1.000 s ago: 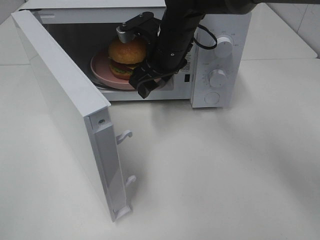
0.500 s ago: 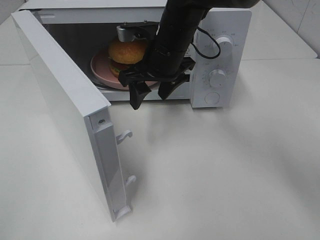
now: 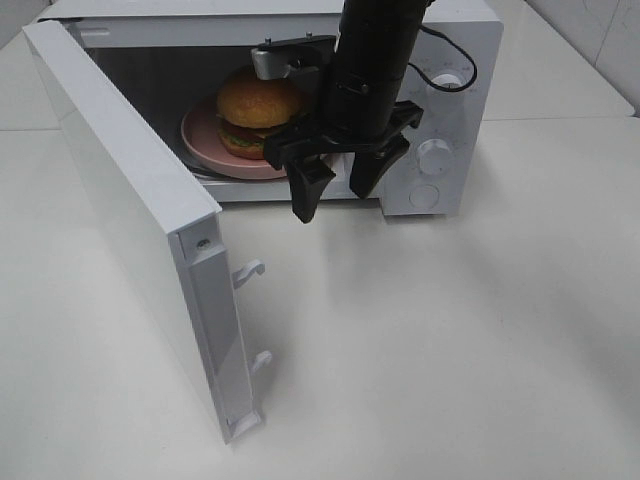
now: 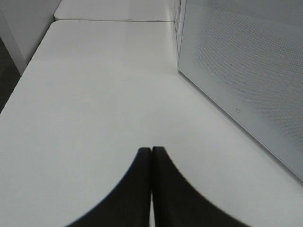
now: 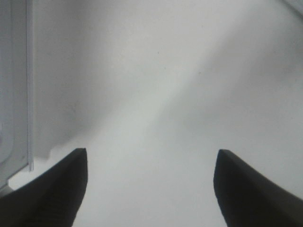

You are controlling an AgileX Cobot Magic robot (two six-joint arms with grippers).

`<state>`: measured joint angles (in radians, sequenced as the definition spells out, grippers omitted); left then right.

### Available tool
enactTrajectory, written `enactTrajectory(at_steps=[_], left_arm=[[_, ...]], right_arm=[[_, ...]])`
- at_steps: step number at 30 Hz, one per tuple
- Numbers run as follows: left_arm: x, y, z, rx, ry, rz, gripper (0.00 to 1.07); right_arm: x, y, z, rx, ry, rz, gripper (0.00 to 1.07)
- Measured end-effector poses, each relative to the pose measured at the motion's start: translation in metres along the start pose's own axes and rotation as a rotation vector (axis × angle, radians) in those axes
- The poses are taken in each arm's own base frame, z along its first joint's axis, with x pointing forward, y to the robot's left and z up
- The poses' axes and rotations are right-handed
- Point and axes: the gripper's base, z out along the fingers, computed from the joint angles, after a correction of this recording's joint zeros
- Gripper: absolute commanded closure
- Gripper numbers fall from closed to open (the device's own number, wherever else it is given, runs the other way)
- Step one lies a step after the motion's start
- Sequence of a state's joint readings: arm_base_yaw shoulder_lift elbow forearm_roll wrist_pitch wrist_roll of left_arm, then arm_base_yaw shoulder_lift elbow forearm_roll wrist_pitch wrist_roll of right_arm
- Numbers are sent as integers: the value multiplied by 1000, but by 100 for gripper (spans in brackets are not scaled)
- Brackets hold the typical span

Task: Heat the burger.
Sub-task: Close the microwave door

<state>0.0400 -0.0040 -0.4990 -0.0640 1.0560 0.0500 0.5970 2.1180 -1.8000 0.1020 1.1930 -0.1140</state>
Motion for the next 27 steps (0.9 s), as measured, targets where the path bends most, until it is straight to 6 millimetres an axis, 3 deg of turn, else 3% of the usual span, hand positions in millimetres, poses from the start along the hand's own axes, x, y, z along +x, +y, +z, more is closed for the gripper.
enactTrajectory(at_steps=[12,17,23,27], left_arm=[[0,0,0,0,0,0,106],[0,0,0,0,0,0,106],[0,0,0,0,0,0,106],[0,0,0,0,0,0,106]], right_arm=[[4,-3,-8,41,5,60,44],[13,-7,-48,149,-79,88,45],[19,-12,-66,202,-121,112,45],[28,-31,-85,213,-161,184,45]])
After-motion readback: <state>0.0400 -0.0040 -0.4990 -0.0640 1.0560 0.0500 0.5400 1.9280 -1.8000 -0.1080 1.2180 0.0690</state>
